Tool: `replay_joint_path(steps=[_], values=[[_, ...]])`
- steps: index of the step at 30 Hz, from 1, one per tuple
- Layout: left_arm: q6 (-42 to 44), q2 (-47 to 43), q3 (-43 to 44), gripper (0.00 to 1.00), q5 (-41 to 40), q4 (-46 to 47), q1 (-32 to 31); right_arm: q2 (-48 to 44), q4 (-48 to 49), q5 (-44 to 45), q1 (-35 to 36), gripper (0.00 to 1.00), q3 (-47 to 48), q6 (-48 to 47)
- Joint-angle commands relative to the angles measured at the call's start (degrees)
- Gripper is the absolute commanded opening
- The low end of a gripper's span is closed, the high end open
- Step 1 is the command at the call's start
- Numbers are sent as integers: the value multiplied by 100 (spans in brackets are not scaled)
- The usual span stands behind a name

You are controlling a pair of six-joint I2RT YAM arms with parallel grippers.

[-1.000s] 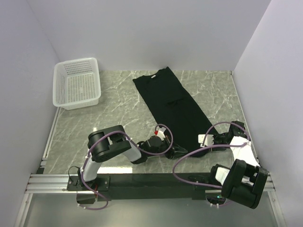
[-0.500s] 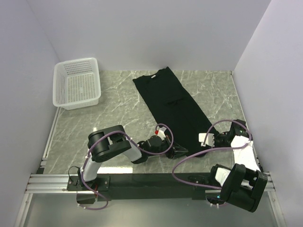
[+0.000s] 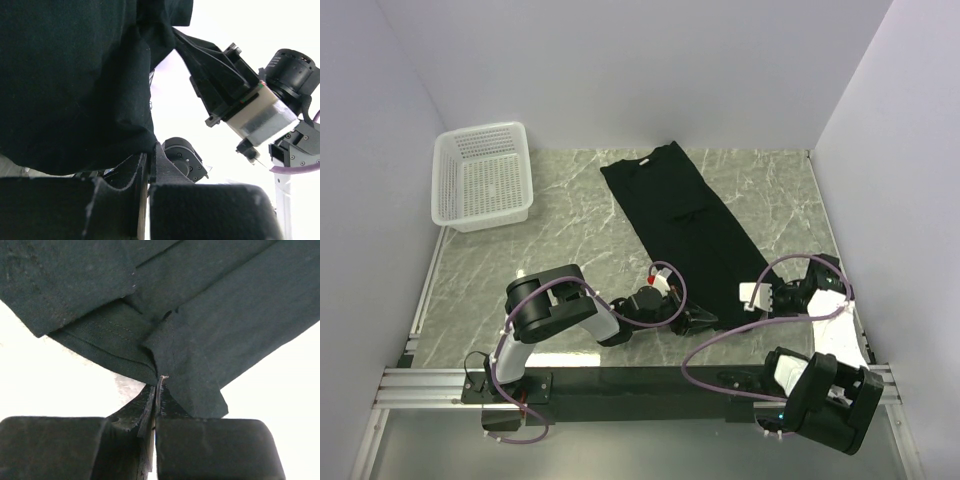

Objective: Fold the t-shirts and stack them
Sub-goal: Fold the T-shirt at the center of the board.

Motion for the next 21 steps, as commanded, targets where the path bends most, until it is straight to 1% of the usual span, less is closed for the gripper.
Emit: replay_joint_path(steps=[1, 5, 7, 10, 13, 14, 18, 21], values=[[21, -312, -5, 1, -21, 289, 36, -162, -171, -345, 40, 0, 518, -1400], [83, -664, -146, 1, -240, 175, 97, -162, -478, -538, 40, 0, 1020, -970], [162, -884, -120, 1, -302, 8, 150, -136, -532, -609, 40, 0, 1161, -925], [215, -1042, -14, 1, -337, -256, 273, -162, -445, -662, 153, 0, 1136, -855], [136, -1086, 144, 1, -329, -405, 405, -162, -269, -671, 355, 0, 1048, -671], [118, -1104, 179, 1, -364, -458, 449, -153, -60, -679, 426, 0, 1030, -583], [-31, -1323, 276, 1, -574, -940, 546, -22, 565, -645, 795, 0, 1091, 303], [-145, -1595, 197, 1, -759, -1310, 616, 268, 856, -487, 1058, 0, 1293, 682]])
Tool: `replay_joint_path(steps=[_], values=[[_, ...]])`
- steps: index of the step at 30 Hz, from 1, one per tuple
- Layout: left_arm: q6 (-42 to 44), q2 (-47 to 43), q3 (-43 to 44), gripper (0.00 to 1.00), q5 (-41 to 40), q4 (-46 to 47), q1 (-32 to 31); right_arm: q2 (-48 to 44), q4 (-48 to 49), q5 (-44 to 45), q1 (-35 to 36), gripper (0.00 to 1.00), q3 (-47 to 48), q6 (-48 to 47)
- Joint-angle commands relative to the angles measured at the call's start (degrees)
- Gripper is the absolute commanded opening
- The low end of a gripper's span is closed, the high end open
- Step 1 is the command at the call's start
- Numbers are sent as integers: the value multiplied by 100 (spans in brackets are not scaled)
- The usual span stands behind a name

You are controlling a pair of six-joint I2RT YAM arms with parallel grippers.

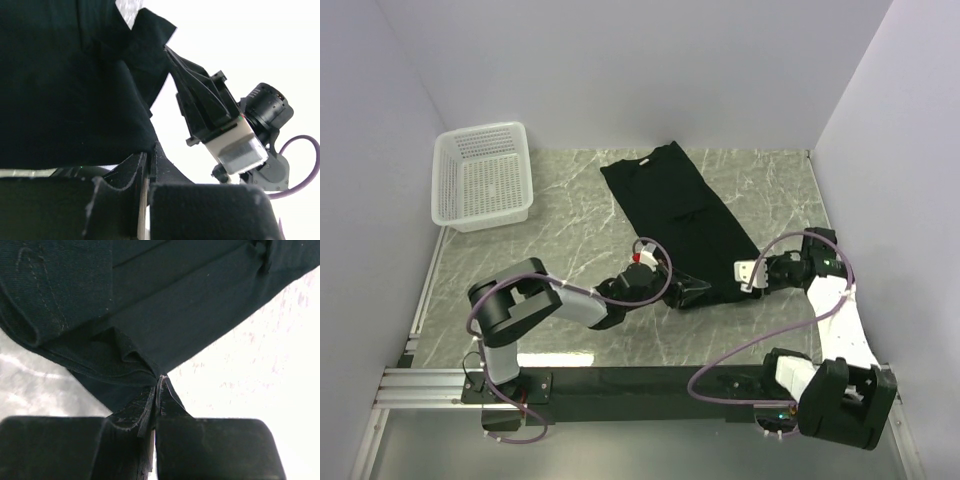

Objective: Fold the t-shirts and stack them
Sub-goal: Fold the T-shirt at the center of the board.

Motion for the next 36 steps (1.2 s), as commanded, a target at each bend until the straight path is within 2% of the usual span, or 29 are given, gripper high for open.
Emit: replay_joint_path(steps=[1, 5, 11, 26, 36], values=[[-156, -554, 46, 1, -305, -489, 98, 382, 605, 25, 239, 0, 386, 510], [-350, -923, -261, 1, -796, -859, 256, 831, 650, 183, 555, 0, 790, 880], [-385, -1152, -95, 0, -999, -1500, 599, 1367, 693, 227, 846, 0, 1283, 1100], [-52, -739, 704, 0, -823, -2265, 1258, 2870, 1457, 623, 1637, 0, 2478, 2400], [-8, -800, 617, 0, -946, -2617, 1557, 3775, 1950, 1247, 1927, 0, 3190, 2963]])
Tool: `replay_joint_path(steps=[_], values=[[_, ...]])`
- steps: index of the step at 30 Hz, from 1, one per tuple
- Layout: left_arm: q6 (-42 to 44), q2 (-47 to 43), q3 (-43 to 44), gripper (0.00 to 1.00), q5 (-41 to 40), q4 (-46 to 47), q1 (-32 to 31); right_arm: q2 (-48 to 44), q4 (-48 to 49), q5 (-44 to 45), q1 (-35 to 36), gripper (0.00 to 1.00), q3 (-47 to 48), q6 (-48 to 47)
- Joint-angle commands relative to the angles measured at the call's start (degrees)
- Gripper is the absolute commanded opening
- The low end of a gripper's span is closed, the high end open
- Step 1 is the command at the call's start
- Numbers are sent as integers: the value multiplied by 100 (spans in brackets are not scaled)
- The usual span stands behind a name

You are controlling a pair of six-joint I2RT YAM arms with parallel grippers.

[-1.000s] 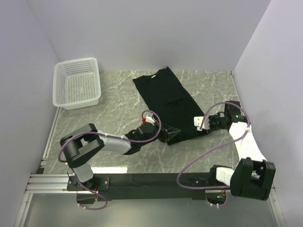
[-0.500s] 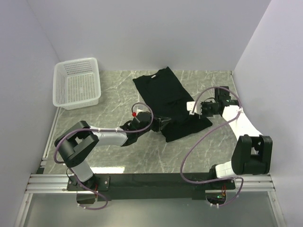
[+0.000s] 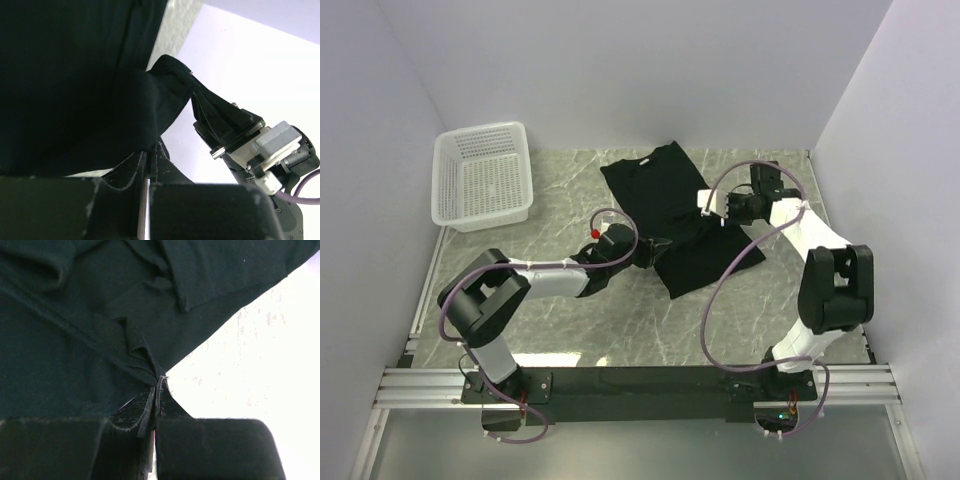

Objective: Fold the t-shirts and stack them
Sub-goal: Fold the T-shirt at the center of the board.

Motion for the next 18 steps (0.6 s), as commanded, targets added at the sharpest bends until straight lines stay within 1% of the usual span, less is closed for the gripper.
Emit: replay_joint_path(steps=[1, 10, 18], values=[[135, -44, 110, 0, -149, -173, 156, 263, 304, 255, 102, 0, 397, 327], [240, 149, 250, 0, -26, -262, 473, 703, 559, 413, 348, 0, 661, 521], [416, 763, 602, 0, 440, 19, 675, 950, 972, 896, 454, 0, 881, 933]])
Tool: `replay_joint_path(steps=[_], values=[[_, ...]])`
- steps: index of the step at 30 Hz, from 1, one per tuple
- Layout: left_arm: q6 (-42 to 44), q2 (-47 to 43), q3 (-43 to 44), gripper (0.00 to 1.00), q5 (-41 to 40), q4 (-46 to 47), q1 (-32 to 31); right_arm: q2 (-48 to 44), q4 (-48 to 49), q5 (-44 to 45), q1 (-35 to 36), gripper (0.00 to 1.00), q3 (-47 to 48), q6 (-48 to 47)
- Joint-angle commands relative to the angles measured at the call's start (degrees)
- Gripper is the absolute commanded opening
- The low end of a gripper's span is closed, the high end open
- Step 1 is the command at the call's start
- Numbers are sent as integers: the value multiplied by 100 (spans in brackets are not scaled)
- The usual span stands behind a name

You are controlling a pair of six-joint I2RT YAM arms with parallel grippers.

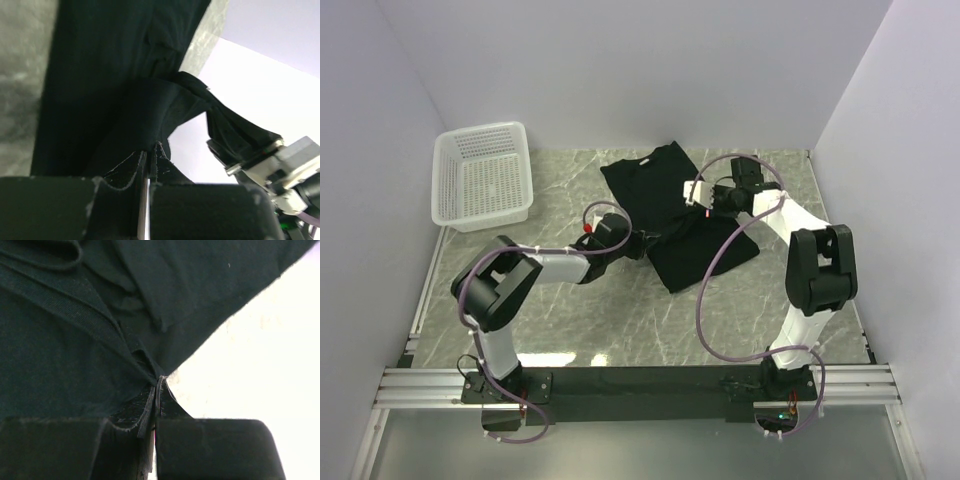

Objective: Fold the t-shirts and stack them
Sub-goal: Fold the T-shirt at the center of the board.

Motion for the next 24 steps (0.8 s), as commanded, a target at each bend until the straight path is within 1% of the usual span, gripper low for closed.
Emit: replay_joint_path(steps=[1, 4, 8, 15, 24], values=[[187, 207, 283, 0, 282, 299, 76, 49, 437, 367, 30, 0, 315, 352], [222, 321, 362, 0, 301, 291, 120, 76, 516, 543, 21, 0, 403, 511], [301, 401, 450, 0, 310, 203, 199, 119, 481, 553, 47, 0, 464, 511], [353, 550, 573, 1, 345, 133, 296, 479, 481, 763, 162, 0, 684, 652], [380, 682, 687, 1, 406, 106, 375, 708, 718, 966, 223, 0, 824, 836]])
